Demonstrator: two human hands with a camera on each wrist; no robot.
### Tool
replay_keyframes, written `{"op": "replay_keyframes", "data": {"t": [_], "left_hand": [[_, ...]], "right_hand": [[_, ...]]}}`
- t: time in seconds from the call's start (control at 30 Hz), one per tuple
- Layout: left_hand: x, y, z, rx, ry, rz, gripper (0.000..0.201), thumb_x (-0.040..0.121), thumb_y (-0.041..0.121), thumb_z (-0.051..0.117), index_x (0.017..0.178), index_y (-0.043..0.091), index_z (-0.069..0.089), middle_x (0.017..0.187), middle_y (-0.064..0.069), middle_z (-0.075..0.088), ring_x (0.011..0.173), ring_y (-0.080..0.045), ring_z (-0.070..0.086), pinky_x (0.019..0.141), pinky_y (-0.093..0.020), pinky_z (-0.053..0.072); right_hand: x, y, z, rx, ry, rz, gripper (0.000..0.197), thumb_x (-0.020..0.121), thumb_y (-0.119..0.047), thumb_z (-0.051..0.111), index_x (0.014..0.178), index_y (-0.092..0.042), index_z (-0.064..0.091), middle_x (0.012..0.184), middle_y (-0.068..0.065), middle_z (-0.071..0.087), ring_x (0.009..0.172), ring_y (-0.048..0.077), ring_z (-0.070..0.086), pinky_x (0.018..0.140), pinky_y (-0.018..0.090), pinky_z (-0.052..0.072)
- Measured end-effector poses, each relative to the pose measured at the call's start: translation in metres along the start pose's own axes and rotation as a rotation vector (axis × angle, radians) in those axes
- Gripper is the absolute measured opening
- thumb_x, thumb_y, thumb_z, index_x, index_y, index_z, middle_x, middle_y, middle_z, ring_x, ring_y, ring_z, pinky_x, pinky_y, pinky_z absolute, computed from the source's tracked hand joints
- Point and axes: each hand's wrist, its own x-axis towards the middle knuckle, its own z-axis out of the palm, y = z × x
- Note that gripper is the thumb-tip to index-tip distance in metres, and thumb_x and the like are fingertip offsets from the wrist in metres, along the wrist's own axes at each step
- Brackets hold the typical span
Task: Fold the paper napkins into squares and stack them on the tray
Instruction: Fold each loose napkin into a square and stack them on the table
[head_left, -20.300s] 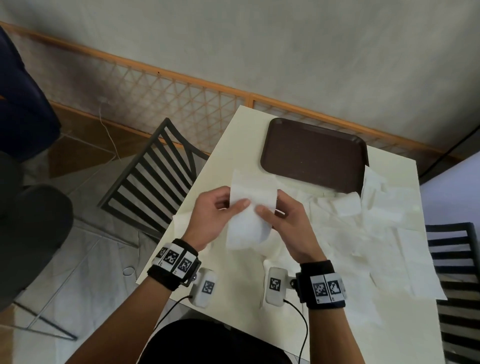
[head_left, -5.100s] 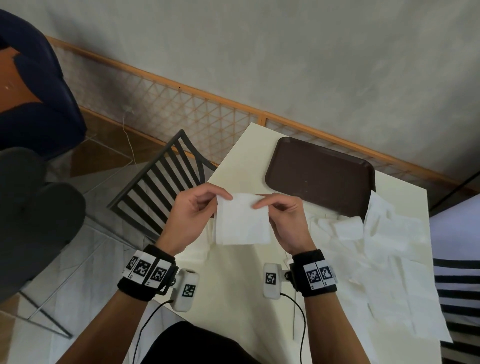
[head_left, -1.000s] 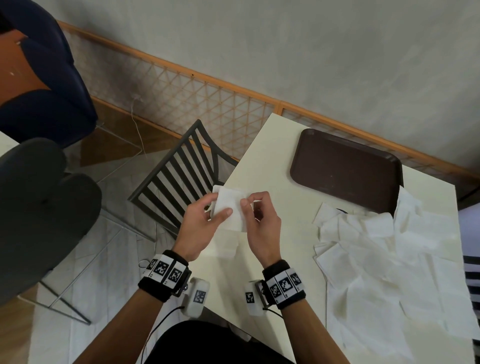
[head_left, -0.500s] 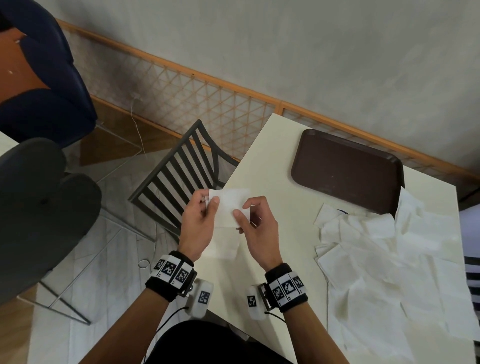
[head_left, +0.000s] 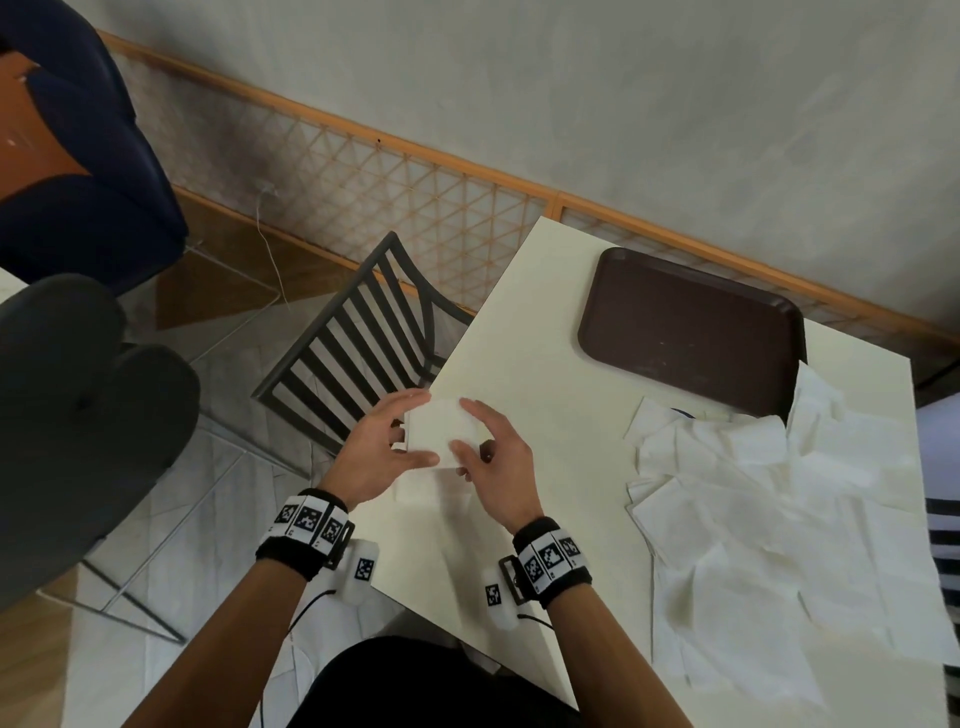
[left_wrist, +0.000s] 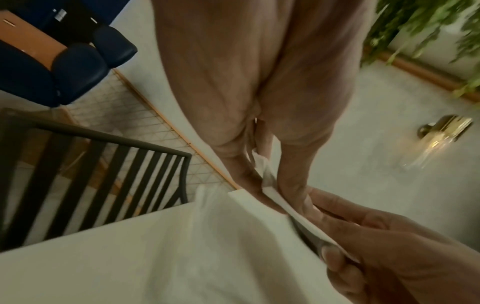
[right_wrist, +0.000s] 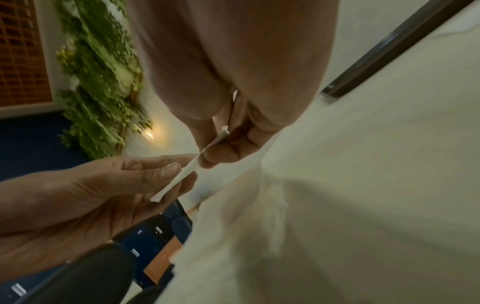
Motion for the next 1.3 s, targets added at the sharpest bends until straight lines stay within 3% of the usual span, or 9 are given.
{"op": "replay_keyframes", "data": {"t": [0.13, 0.23, 0.33, 0.47, 0.53, 0.73, 0.9, 1.07, 1.3], "left_hand": [[0.007, -0.023, 0.002, 0.362, -0.012, -0.097, 0.083, 0.084, 0.009, 0.09, 0.156, 0.02, 0.051, 0.16, 0.007, 0.042, 0.129, -0.025, 0.061, 0.107, -0.04, 0.057], [0.003, -0.024, 0.024, 0.66, 0.102, 0.048, 0.062, 0.101, 0.014, 0.071, 0.158, 0.015, 0.047, 0.167, -0.004, 0.033, 0.156, -0.029, 0.03, 0.129, -0.041, 0.026], [-0.001, -0.024, 0.057, 0.647, -0.009, 0.17, 0.058, 0.111, 0.019, 0.055, 0.165, 0.012, 0.036, 0.176, -0.003, 0.022, 0.164, -0.02, 0.015, 0.133, -0.029, 0.009], [-0.002, -0.041, 0.08, 0.804, -0.253, -0.005, 0.081, 0.111, 0.033, 0.055, 0.172, 0.017, 0.003, 0.179, -0.004, -0.017, 0.165, -0.03, -0.02, 0.135, -0.047, -0.004], [-0.004, -0.04, 0.086, 0.781, -0.209, 0.003, 0.088, 0.108, 0.033, 0.062, 0.172, 0.02, 0.005, 0.178, -0.003, -0.019, 0.164, -0.029, -0.024, 0.134, -0.048, -0.004], [-0.022, -0.009, 0.132, 0.595, -0.006, 0.116, 0.066, 0.105, 0.025, 0.068, 0.163, 0.022, 0.037, 0.177, 0.0, 0.018, 0.167, -0.019, 0.003, 0.132, -0.036, 0.018], [-0.045, 0.03, 0.201, 0.467, -0.079, 0.162, 0.038, 0.104, 0.027, 0.069, 0.141, 0.026, 0.061, 0.144, 0.006, 0.063, 0.137, -0.015, 0.057, 0.12, -0.04, 0.044], [-0.07, 0.064, 0.258, 0.112, -0.127, 0.056, 0.048, 0.094, 0.041, 0.082, 0.137, 0.029, 0.063, 0.13, 0.018, 0.07, 0.12, 0.0, 0.066, 0.1, -0.029, 0.059], [-0.084, 0.12, 0.281, -0.439, 0.076, 0.096, 0.006, 0.102, 0.0, 0.067, 0.106, -0.004, 0.068, 0.092, -0.02, 0.077, 0.082, -0.031, 0.076, 0.076, -0.038, 0.064]], "right_hand": [[-0.002, 0.028, 0.012, -0.24, -0.118, 0.062, 0.067, 0.097, -0.016, 0.079, 0.159, -0.021, 0.053, 0.164, 0.0, 0.054, 0.127, 0.022, 0.068, 0.112, 0.033, 0.054], [-0.003, 0.036, 0.014, -0.384, -0.156, 0.042, 0.077, 0.097, -0.025, 0.079, 0.165, -0.017, 0.044, 0.169, 0.003, 0.047, 0.152, 0.022, 0.049, 0.124, 0.035, 0.042], [-0.007, 0.032, -0.003, -0.376, -0.115, 0.026, 0.074, 0.098, -0.029, 0.078, 0.163, -0.021, 0.045, 0.166, 0.002, 0.049, 0.142, 0.024, 0.058, 0.119, 0.042, 0.049], [-0.024, 0.028, -0.077, -0.413, 0.077, 0.069, 0.049, 0.102, -0.025, 0.07, 0.148, -0.031, 0.056, 0.151, -0.004, 0.055, 0.096, 0.016, 0.074, 0.093, 0.048, 0.063], [-0.039, 0.036, -0.129, -0.526, 0.159, 0.112, 0.04, 0.101, -0.024, 0.071, 0.139, -0.03, 0.06, 0.141, -0.001, 0.059, 0.101, 0.02, 0.072, 0.09, 0.048, 0.063], [-0.071, 0.074, -0.252, -1.129, -0.158, 0.173, 0.074, 0.085, -0.01, 0.067, 0.148, -0.045, 0.051, 0.161, -0.006, 0.039, 0.142, 0.034, 0.044, 0.112, 0.048, 0.046], [-0.048, 0.074, -0.286, -1.211, -0.294, 0.014, 0.017, 0.105, -0.033, 0.064, 0.122, -0.03, 0.066, 0.124, -0.004, 0.065, 0.125, 0.028, 0.052, 0.1, 0.044, 0.045], [-0.064, 0.053, -0.298, -0.585, -0.045, -0.083, 0.021, 0.1, -0.039, 0.078, 0.091, -0.024, 0.067, 0.093, -0.007, 0.069, 0.096, 0.021, 0.062, 0.084, 0.035, 0.05], [-0.11, 0.012, -0.29, 0.191, 0.129, 0.05, 0.051, 0.101, -0.027, 0.076, 0.075, -0.02, 0.033, 0.069, -0.005, 0.035, 0.067, 0.018, 0.032, 0.063, 0.037, 0.031]]}}
